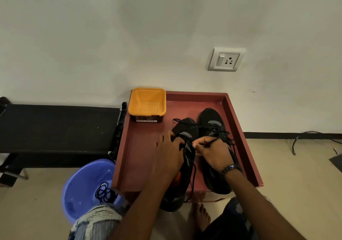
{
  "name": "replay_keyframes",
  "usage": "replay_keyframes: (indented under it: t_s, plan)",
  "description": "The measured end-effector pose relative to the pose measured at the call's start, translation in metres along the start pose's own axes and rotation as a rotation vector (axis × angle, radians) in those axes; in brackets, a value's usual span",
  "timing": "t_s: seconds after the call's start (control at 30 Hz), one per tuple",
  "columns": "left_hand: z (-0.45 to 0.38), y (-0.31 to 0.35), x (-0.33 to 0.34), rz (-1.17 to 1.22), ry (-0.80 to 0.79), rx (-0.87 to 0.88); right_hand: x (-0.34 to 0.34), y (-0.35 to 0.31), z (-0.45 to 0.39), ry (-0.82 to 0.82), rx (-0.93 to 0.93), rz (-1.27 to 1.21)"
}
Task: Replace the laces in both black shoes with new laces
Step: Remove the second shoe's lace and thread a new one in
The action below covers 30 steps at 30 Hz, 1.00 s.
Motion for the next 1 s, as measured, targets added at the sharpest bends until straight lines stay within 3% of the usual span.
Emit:
replay_keyframes:
  t_s: [0.3, 0.73, 1.0]
  plan:
    - [-0.011, -0.012, 0.017, 0.263, -0.069, -0.129, 0.003, -0.001, -0.010, 0.041, -0.029, 0.110]
    - [-0.013, -0.012, 0.017, 0.239, -0.064, -0.185, 0.016, -0.005, -0.011, 0.071, -0.146, 0.218]
    - [-0.014, -0.014, 0.015, 0.243, -0.129, -0.176, 0.014, -0.001, -0.012, 0.045, -0.085, -0.042]
Point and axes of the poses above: each hand's wrist, its own z-axis away from the middle knuckle, its own x-axis out of the palm, y = z × x, the point moved 7 cm from there along -z, towards the middle knuckle, and after that the axes turned 2 degrees about -x, right-handed, at the moved point
